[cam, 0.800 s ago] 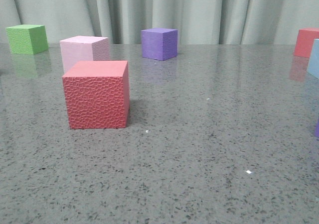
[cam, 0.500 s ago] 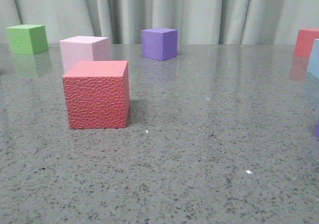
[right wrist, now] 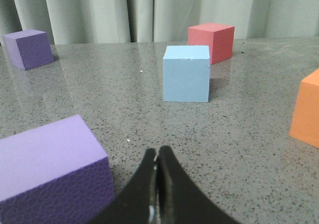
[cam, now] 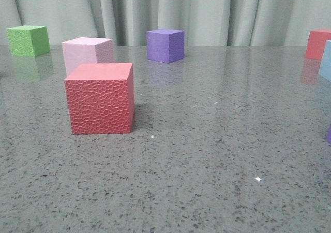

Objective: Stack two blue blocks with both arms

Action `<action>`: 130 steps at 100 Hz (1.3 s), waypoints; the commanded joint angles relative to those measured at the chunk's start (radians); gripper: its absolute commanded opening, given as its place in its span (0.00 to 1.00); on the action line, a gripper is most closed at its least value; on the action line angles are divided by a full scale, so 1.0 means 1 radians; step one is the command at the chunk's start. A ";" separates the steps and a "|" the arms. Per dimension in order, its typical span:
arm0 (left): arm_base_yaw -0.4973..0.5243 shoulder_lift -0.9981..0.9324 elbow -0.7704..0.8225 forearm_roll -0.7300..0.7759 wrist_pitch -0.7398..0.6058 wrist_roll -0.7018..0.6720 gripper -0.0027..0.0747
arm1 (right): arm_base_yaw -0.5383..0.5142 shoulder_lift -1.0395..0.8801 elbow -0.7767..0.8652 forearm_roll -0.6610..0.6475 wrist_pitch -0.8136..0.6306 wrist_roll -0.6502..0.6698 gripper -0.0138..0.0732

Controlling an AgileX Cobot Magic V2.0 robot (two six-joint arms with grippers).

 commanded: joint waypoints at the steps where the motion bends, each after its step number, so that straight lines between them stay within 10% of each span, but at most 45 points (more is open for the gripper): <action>1: 0.003 -0.033 0.039 -0.002 -0.081 -0.007 0.01 | -0.006 -0.026 -0.017 0.001 -0.109 -0.007 0.02; 22: 0.003 -0.033 -0.021 -0.002 -0.042 -0.007 0.01 | -0.006 -0.023 -0.050 0.007 -0.160 -0.007 0.02; 94: 0.003 0.446 -0.736 -0.071 0.624 -0.007 0.01 | -0.006 0.460 -0.737 0.026 0.584 -0.007 0.02; 130: 0.003 0.579 -0.829 -0.109 0.744 -0.007 0.01 | -0.006 0.531 -0.800 0.061 0.637 -0.007 0.02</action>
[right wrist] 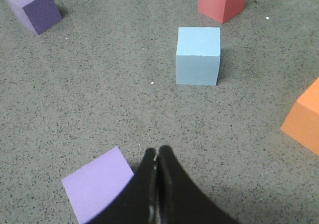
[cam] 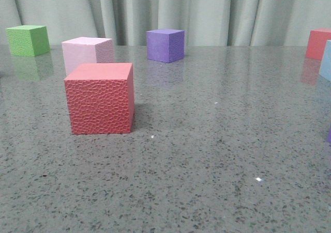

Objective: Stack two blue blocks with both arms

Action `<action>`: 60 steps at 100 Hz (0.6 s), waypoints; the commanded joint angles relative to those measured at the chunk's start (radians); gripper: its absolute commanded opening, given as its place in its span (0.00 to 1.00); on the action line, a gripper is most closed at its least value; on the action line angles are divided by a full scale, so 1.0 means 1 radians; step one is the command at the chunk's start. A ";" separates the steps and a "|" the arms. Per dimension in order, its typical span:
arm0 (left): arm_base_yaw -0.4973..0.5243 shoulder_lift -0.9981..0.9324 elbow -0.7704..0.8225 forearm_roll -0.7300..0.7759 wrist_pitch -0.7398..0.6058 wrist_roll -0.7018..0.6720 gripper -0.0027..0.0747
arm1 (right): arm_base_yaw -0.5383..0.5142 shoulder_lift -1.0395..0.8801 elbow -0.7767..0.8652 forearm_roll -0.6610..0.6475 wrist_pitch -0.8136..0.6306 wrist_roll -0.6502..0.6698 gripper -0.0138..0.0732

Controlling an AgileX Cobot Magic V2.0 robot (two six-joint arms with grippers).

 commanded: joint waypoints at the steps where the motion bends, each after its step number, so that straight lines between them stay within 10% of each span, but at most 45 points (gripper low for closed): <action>1: 0.003 0.019 -0.035 -0.018 -0.048 -0.007 0.01 | -0.006 0.014 -0.033 0.008 -0.056 -0.007 0.02; 35: 0.003 0.019 -0.035 -0.018 -0.036 0.001 0.06 | -0.006 0.014 -0.033 0.008 -0.050 -0.007 0.12; 60: 0.003 0.019 -0.035 -0.019 -0.035 0.032 0.79 | -0.006 0.014 -0.033 0.008 -0.024 -0.007 0.82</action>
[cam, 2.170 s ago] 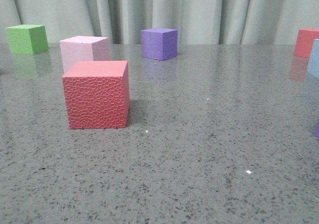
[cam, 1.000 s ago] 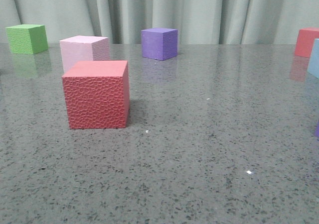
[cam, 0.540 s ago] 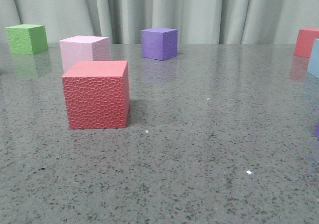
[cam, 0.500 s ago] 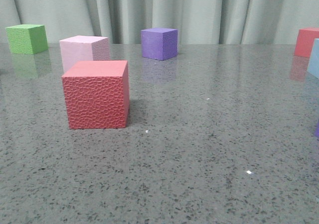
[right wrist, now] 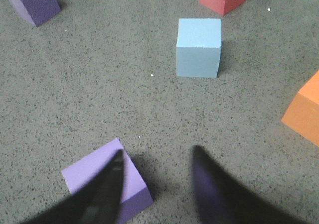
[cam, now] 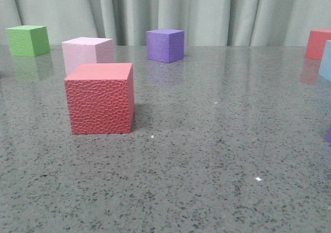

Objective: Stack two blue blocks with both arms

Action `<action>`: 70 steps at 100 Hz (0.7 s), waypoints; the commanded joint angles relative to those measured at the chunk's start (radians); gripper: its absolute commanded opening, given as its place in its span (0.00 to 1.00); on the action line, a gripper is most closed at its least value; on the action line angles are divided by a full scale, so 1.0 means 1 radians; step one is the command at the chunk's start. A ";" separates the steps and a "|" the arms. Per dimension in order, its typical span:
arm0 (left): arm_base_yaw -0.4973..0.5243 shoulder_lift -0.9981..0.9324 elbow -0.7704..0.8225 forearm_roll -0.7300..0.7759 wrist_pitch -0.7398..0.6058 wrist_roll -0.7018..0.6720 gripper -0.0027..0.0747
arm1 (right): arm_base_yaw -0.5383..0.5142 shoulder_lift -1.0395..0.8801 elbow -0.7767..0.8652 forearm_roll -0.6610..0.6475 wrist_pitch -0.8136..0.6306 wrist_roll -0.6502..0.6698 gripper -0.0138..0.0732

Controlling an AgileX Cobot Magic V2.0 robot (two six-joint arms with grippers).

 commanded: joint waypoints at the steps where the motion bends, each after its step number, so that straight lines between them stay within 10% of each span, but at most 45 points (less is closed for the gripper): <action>1: 0.003 0.012 -0.034 -0.015 -0.058 0.004 0.81 | -0.006 0.014 -0.033 0.007 -0.053 -0.007 0.84; 10: 0.003 0.012 -0.034 -0.015 -0.058 0.004 0.97 | -0.006 0.014 -0.033 0.007 -0.051 -0.007 0.83; 70: 0.003 0.012 -0.034 -0.015 -0.058 0.004 0.73 | -0.006 0.091 -0.103 -0.005 -0.101 0.048 0.82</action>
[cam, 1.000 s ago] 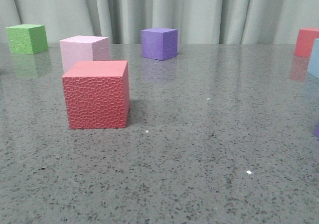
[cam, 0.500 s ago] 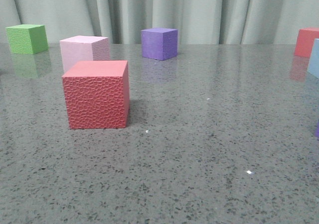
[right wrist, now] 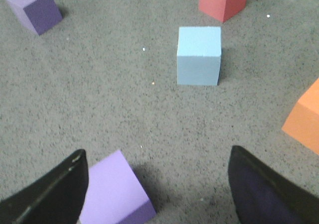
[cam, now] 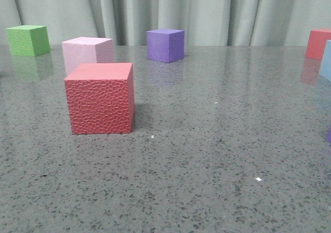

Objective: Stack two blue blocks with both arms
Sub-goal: 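Lower the right gripper onto the light-blue cube and close it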

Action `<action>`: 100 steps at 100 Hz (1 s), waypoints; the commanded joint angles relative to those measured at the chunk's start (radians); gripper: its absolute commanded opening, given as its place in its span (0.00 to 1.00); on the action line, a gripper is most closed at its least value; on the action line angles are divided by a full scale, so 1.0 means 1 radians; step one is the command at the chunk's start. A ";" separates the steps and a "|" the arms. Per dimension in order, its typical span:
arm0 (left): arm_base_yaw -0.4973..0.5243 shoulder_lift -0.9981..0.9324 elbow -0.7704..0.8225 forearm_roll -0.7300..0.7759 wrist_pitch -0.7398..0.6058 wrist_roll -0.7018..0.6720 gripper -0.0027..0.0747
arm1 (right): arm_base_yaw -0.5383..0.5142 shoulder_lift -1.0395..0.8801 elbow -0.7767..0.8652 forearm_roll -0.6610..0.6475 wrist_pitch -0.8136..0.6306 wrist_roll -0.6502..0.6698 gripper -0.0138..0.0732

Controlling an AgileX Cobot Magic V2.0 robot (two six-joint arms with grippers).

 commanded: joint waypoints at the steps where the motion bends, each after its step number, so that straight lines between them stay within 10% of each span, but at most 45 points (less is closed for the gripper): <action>1: 0.003 0.012 -0.034 -0.015 -0.060 0.001 0.73 | -0.006 0.060 -0.067 -0.007 -0.082 0.024 0.82; 100: 0.003 0.012 -0.034 -0.015 -0.060 0.001 0.68 | -0.078 0.860 -0.542 -0.072 -0.087 0.008 0.82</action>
